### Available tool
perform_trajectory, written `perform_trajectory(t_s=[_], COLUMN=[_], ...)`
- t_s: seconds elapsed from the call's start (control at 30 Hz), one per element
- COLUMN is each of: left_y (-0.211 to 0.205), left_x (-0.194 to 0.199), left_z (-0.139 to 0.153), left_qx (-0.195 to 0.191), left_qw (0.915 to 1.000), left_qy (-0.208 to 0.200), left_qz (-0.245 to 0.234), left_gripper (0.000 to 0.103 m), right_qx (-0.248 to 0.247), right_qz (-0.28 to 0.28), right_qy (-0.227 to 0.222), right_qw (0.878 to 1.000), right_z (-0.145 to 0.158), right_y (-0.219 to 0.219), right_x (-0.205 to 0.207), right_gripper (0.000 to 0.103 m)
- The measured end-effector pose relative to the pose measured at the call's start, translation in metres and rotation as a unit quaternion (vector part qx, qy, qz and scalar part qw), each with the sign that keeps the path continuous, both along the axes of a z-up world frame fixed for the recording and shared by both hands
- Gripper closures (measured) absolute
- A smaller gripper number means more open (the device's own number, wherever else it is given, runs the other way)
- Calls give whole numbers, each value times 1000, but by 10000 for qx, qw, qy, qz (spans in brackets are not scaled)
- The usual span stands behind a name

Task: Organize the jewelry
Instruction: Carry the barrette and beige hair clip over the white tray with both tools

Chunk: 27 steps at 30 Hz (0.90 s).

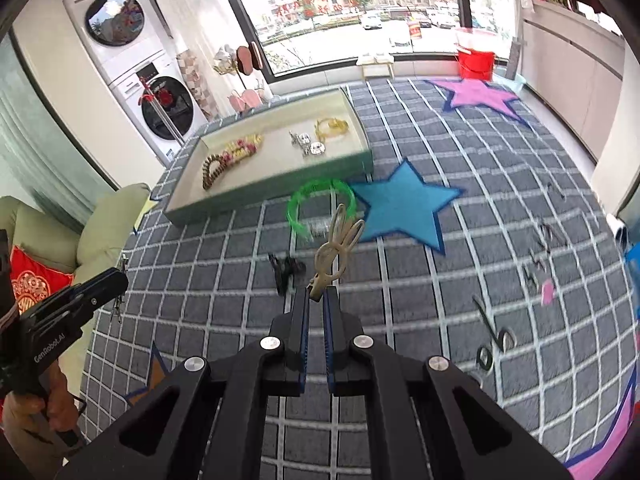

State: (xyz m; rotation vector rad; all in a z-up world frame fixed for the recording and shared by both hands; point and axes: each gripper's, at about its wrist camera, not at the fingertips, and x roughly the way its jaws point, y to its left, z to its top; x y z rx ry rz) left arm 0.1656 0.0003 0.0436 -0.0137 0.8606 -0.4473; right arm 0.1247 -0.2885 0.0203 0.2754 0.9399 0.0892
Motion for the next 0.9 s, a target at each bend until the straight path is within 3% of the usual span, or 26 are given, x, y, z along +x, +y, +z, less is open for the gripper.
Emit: perform_trajectory(t_s=[0.53, 0.77, 0.9], left_y=[-22, -38, -45], left_x=[97, 144, 170], left_z=[45, 36, 14], left_qx=[-45, 53, 116], left_qw=[9993, 9986, 9985], left_qy=[-329, -350, -195], left_qz=[158, 384, 504], left_gripper=[72, 72, 72], right_qx=[-180, -175, -186], right_qz=[517, 609, 644], right_qy=[-481, -487, -377], right_qw=[9973, 9968, 9970], right_z=[58, 51, 33], right_y=[0, 5, 8], right_x=[106, 157, 180], right_gripper=[95, 96, 96])
